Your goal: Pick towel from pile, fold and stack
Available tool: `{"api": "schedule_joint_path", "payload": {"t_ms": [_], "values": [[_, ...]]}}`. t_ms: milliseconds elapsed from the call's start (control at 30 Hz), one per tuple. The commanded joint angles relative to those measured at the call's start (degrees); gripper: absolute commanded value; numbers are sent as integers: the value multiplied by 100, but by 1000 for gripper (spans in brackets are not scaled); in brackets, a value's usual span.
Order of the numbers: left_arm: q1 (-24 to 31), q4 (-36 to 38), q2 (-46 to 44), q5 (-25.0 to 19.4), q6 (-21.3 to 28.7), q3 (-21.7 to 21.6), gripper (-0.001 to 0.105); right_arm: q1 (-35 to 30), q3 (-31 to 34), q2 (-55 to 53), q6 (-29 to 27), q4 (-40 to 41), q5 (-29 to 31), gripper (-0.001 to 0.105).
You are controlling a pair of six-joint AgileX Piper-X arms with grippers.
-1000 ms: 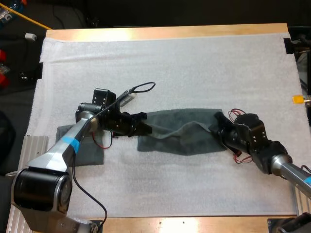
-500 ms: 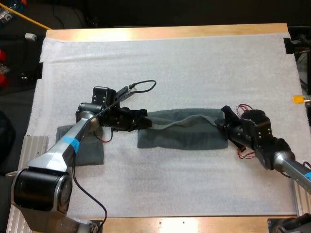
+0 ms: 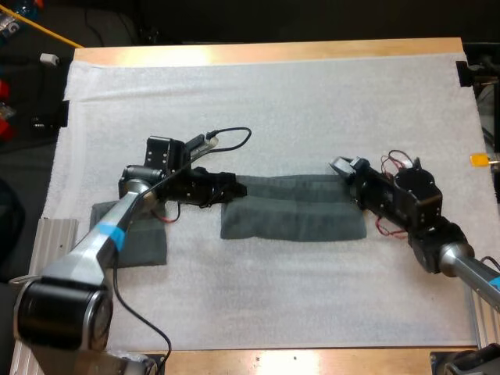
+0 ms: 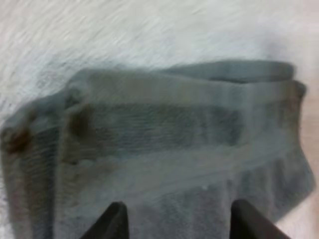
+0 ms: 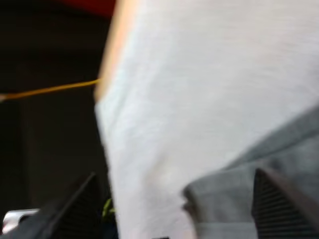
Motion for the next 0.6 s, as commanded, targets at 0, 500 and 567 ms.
{"api": "schedule_joint_path", "payload": {"t_ms": [0, 500, 567], "values": [[14, 16, -225, 13, 204, -49, 45, -35, -28, -8, -196, -229, -220, 64], [14, 1281, -2370, -48, 1260, -49, 68, -35, -28, -1186, -1954, 2328, -302, 64], [14, 1422, -2597, -48, 1261, -49, 68, -35, -28, -1375, -2185, 2705, -273, 64]]}}
